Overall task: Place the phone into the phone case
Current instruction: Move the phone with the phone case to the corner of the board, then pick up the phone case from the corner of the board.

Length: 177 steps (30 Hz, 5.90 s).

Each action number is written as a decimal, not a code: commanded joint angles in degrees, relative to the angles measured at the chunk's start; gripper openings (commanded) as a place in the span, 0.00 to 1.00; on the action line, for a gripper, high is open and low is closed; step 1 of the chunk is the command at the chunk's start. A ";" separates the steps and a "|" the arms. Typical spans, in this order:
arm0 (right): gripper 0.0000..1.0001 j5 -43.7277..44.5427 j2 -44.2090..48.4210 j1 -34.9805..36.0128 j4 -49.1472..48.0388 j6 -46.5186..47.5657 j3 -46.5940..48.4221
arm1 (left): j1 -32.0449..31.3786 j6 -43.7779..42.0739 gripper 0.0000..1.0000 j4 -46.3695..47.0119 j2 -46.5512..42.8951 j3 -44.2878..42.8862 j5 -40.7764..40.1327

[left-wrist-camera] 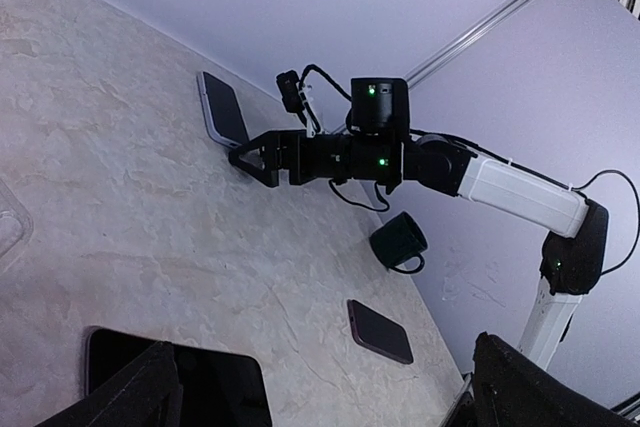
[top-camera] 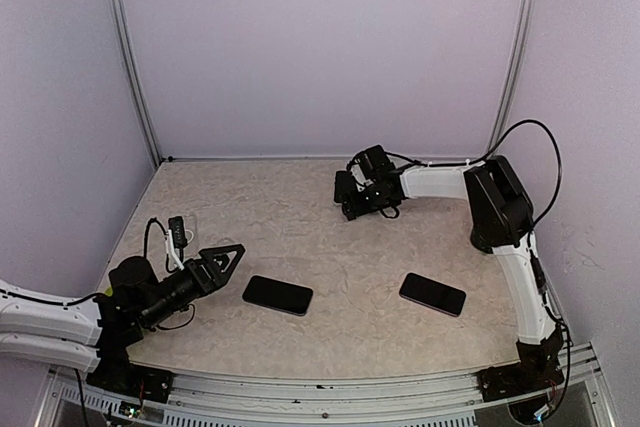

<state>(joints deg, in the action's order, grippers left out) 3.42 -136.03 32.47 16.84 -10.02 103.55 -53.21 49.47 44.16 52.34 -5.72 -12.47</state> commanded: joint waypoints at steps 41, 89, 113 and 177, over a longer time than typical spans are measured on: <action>0.96 3.28 5.15 -1.16 1.11 1.67 -7.13 | 1.07 -1.64 0.99 -5.53 -0.84 -3.31 -3.39; 1.00 2.09 34.92 19.91 -10.86 5.61 -39.27 | 11.46 4.27 0.99 -59.07 -0.01 -23.74 -14.67; 1.00 6.81 43.39 19.91 -9.45 -1.22 -48.79 | 12.62 -0.73 0.84 -56.91 26.16 -35.08 -9.36; 1.00 8.97 52.21 19.78 -5.05 -8.37 -52.05 | 13.88 -36.28 0.00 -28.43 45.94 -37.79 2.01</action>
<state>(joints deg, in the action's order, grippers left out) 8.43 -85.58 51.92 8.82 -15.53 48.47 -37.80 18.70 11.03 98.65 -40.75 -13.87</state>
